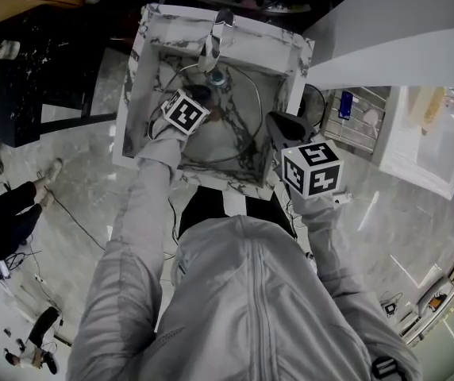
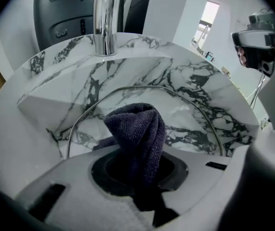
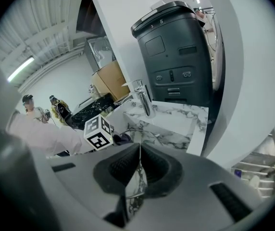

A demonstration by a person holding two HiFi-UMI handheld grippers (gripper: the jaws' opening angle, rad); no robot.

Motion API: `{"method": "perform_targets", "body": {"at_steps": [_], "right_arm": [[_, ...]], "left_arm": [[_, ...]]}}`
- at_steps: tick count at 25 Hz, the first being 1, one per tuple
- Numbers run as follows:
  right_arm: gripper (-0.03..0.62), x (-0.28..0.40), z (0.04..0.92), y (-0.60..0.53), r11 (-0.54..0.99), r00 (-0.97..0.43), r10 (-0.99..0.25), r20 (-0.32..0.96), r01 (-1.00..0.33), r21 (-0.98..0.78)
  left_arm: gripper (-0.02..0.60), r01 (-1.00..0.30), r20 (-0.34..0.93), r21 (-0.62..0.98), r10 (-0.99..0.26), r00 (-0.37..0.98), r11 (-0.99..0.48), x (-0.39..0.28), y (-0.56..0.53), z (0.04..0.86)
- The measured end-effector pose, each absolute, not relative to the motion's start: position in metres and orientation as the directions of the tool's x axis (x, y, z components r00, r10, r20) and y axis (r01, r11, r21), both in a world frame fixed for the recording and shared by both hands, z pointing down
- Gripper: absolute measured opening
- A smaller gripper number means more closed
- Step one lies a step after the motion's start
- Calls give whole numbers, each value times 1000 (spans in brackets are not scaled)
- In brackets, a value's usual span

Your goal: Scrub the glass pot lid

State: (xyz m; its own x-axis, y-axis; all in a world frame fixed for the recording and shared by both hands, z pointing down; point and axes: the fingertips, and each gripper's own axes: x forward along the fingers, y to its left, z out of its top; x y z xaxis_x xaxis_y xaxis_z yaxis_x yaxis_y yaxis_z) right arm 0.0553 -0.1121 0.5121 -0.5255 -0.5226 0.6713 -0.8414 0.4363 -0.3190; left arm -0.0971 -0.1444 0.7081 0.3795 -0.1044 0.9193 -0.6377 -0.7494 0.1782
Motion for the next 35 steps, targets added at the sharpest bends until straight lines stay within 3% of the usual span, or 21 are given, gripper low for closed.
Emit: {"method": "perform_targets", "body": {"at_steps": [11, 35], "right_arm": [[31, 60, 512, -110, 427, -521, -528, 671, -845, -321], [31, 63, 500, -107, 419, -511, -552, 659, -853, -310]], "left_arm": [[67, -464, 910, 133, -78, 407, -876, -41, -116, 713], [67, -271, 807, 448, 256, 532, -852, 15, -21, 685]]}}
